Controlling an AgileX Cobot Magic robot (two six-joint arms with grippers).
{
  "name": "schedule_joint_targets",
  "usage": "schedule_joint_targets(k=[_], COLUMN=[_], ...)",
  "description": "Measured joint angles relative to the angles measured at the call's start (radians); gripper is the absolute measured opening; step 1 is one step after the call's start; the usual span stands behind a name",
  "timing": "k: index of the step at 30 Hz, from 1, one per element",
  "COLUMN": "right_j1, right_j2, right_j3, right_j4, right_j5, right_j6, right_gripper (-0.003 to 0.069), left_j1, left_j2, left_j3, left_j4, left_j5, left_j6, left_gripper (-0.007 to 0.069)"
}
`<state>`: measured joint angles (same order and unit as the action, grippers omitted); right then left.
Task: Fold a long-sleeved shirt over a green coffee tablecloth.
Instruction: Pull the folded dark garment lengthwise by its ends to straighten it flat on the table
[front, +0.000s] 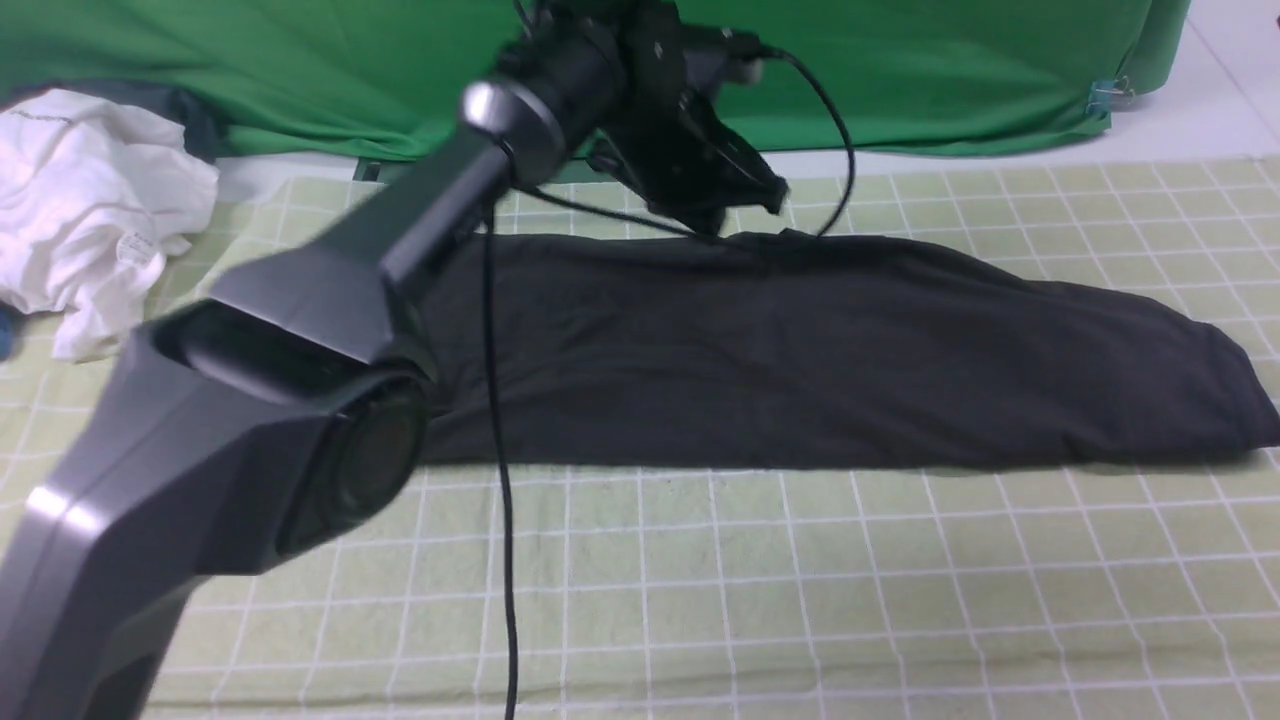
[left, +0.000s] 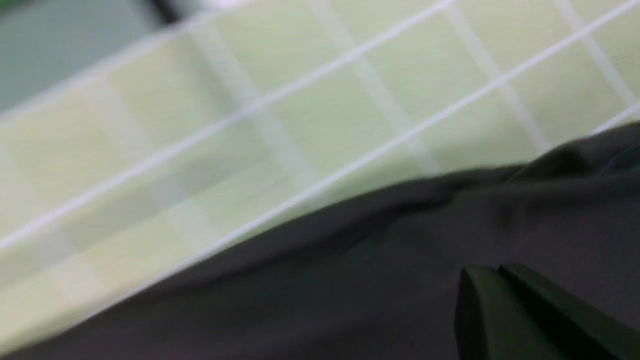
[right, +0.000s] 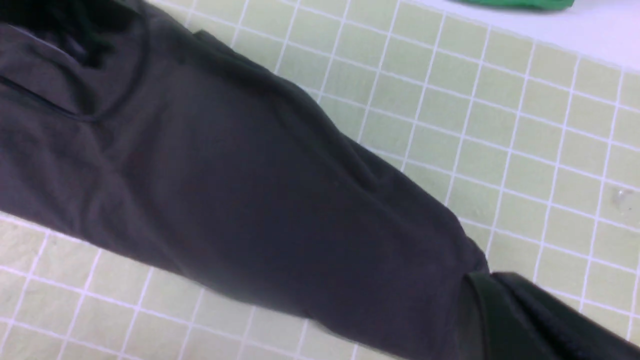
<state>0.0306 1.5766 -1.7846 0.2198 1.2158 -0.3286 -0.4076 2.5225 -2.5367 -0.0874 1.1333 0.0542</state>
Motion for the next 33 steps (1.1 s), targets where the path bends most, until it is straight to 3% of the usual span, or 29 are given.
schedule_joint_targets(k=[8, 13, 19, 24, 33], right_j1=[0.003, 0.061, 0.152, 0.235, 0.258], right_j2=[0.092, 0.253, 0.43, 0.6, 0.719], right_j3=[0.0, 0.0, 0.0, 0.0, 0.0], right_j4=[0.172, 0.269, 0.284, 0.289, 0.288], right_j5=[0.004, -0.028, -0.192, -0.4, -0.676], right_j6=[-0.073, -0.147, -0.191, -0.201, -0.202], right_gripper=[0.0003, 0.0002, 0.0002, 0.0002, 0.0002], left_j1=[0.035, 0.036, 0.038, 0.038, 0.038], left_j2=[-0.185, -0.369, -0.559, -0.765, -1.061], left_j3=[0.067, 0.332, 0.689, 1.039, 1.423], left_j4=[0.035, 0.097, 0.188, 0.191, 0.163], left_j5=[0.077, 0.079, 0.054, -0.078, -0.152], left_j6=[0.003, -0.001, -0.054, -0.107, -0.145], left_gripper=[0.0011, 0.0011, 0.0011, 0.0011, 0.0011])
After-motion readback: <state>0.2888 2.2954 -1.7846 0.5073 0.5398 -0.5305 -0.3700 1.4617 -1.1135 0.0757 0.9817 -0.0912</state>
